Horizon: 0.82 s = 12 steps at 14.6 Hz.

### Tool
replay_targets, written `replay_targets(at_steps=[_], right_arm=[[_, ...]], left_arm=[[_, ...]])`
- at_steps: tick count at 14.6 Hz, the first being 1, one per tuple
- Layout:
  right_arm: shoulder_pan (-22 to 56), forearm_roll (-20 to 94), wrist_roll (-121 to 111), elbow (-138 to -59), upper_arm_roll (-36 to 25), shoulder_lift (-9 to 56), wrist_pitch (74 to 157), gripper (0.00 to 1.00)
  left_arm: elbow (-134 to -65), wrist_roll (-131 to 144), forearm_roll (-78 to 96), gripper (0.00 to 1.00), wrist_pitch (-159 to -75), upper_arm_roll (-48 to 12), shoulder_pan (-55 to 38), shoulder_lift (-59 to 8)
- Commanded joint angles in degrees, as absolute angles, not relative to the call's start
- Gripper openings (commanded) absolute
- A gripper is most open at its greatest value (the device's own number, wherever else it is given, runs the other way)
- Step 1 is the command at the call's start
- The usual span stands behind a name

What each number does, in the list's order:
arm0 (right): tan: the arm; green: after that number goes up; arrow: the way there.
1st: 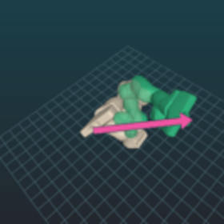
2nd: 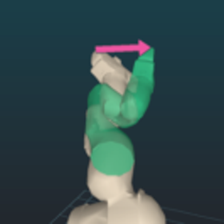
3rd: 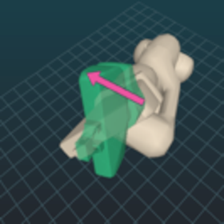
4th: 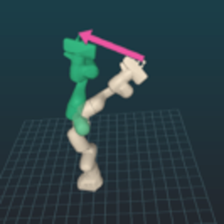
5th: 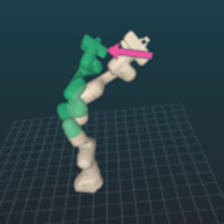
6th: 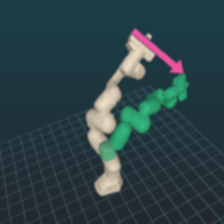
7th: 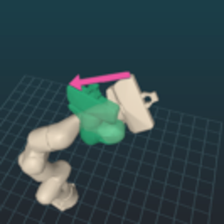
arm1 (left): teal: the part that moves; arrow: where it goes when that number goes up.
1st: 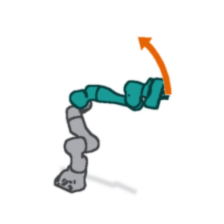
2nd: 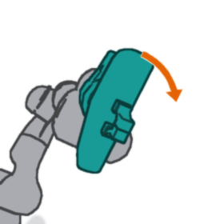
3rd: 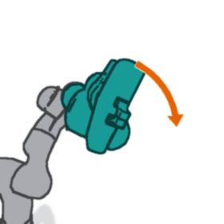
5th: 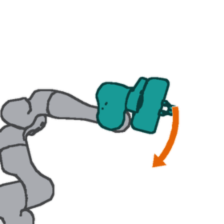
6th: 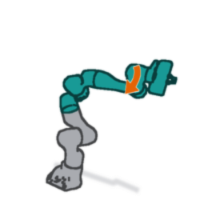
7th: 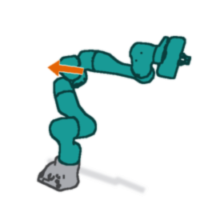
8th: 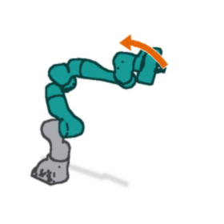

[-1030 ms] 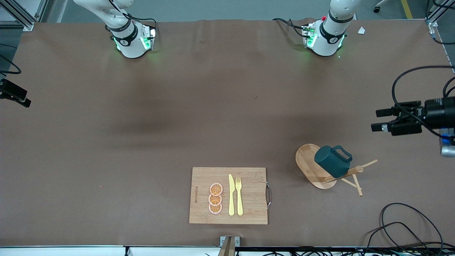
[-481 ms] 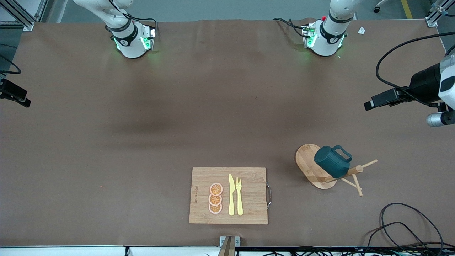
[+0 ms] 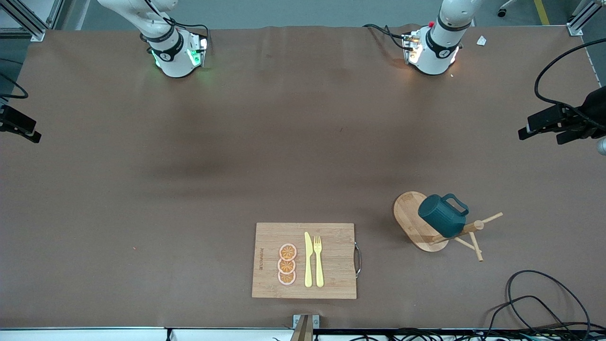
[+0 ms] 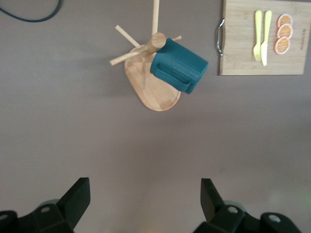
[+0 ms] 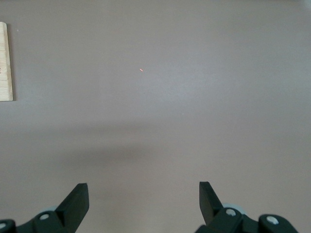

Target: Pass cup and hang on rack

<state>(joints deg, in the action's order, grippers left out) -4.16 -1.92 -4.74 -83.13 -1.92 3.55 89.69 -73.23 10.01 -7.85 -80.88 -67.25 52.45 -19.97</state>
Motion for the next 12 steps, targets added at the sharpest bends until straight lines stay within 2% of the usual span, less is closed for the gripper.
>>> replay_targets(at_steps=[1, 3, 7, 9, 12], right_arm=[[-4.7, -1.5, -5.4, -84.1, -1.7, 2.4, 89.7, 1.0], [-4.6, -1.5, -5.4, -84.1, -1.7, 2.4, 89.7, 1.0], [-4.7, -1.5, -5.4, -84.1, -1.7, 2.4, 89.7, 1.0], [-4.7, -1.5, -5.4, -84.1, -1.7, 2.4, 89.7, 1.0], [-4.7, -1.5, -5.4, -84.1, -1.7, 2.4, 89.7, 1.0]], left_arm=[[-71.7, 8.0, -8.5, 1.0, -78.8, -56.7, 43.5, -14.5], [-71.7, 5.6, -8.1, 1.0, -78.8, -47.2, 35.1, -10.7], [-72.3, 2.6, -2.2, 1.0, -78.8, -22.9, 16.1, -5.0], [-72.9, 1.4, -1.7, 1.0, -78.8, -15.5, 9.6, -3.4], [-76.4, 1.5, -1.6, 1.0, -78.3, -12.0, 6.5, 0.0]])
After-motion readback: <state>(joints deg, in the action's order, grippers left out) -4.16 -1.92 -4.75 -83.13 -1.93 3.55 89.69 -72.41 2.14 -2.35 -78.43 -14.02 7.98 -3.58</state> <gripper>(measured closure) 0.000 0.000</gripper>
